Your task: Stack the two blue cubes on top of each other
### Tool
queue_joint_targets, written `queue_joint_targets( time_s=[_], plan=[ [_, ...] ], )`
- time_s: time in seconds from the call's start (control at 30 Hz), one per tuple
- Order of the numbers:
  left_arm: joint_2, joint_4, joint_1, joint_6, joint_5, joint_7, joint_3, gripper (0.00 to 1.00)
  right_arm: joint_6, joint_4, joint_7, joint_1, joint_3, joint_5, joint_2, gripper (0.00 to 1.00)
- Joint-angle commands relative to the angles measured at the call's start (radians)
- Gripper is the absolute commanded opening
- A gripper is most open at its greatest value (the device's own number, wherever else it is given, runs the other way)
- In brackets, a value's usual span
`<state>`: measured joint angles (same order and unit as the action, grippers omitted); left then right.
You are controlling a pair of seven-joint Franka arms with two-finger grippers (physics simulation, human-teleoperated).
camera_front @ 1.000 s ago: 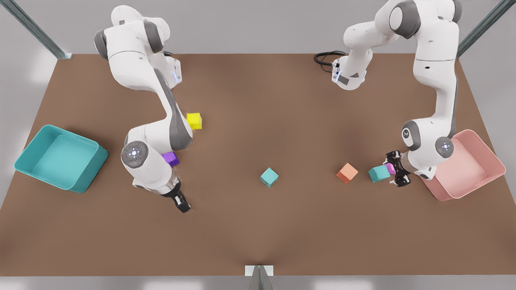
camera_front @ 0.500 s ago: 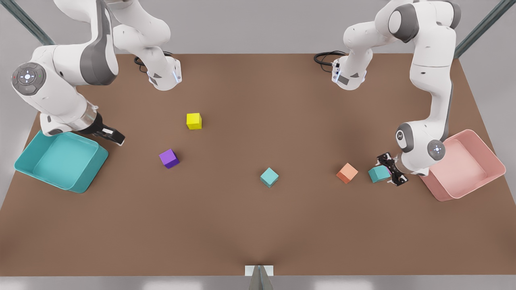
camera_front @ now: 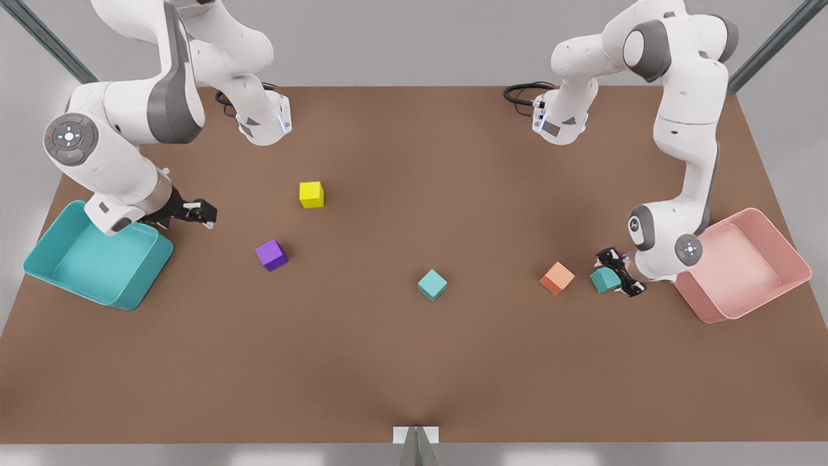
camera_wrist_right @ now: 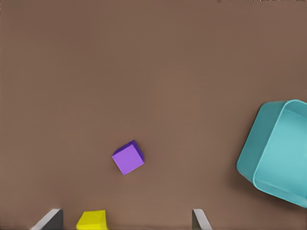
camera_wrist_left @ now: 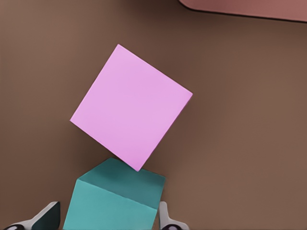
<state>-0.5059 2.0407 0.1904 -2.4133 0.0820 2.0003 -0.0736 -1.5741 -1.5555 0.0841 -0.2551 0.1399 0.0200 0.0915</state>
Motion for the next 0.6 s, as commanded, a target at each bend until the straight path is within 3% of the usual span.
queue_joint_targets(
  time_s=[0.0, 0.1, 0.2, 0.3, 0.4, 0.5, 0.57],
  plan=[
    [-0.008, -0.001, 0.000, -0.006, 0.002, 0.028, 0.000, 1.00, 0.003, 0.000, -0.250, -0.003, 0.001, 0.000, -0.001, 1.00],
    [-0.017, -0.001, -0.002, -0.006, 0.001, 0.028, 0.000, 0.98, 0.003, 0.002, -0.250, -0.003, 0.001, 0.006, 0.001, 1.00],
    [-0.017, -0.002, -0.003, -0.006, 0.002, 0.028, -0.002, 0.54, 0.002, 0.005, -0.250, -0.003, 0.001, 0.008, 0.004, 1.00],
    [-0.011, -0.007, -0.008, -0.006, 0.004, 0.017, -0.002, 0.54, 0.002, 0.003, -0.250, -0.001, 0.001, 0.006, 0.005, 1.00],
    [0.090, -0.031, -0.008, 0.043, 0.001, -0.048, 0.000, 0.54, 0.002, 0.005, -0.250, -0.001, 0.003, 0.006, 0.005, 1.00],
    [0.115, -0.270, -0.076, 0.327, -0.004, -0.078, -0.003, 0.54, 0.000, 0.005, -0.250, 0.000, 0.003, 0.006, 0.005, 1.00],
    [0.031, -0.520, -0.287, 0.540, -0.001, -0.081, -0.009, 0.54, 0.000, 0.008, -0.250, 0.000, 0.003, 0.006, 0.008, 1.00]
  ],
)
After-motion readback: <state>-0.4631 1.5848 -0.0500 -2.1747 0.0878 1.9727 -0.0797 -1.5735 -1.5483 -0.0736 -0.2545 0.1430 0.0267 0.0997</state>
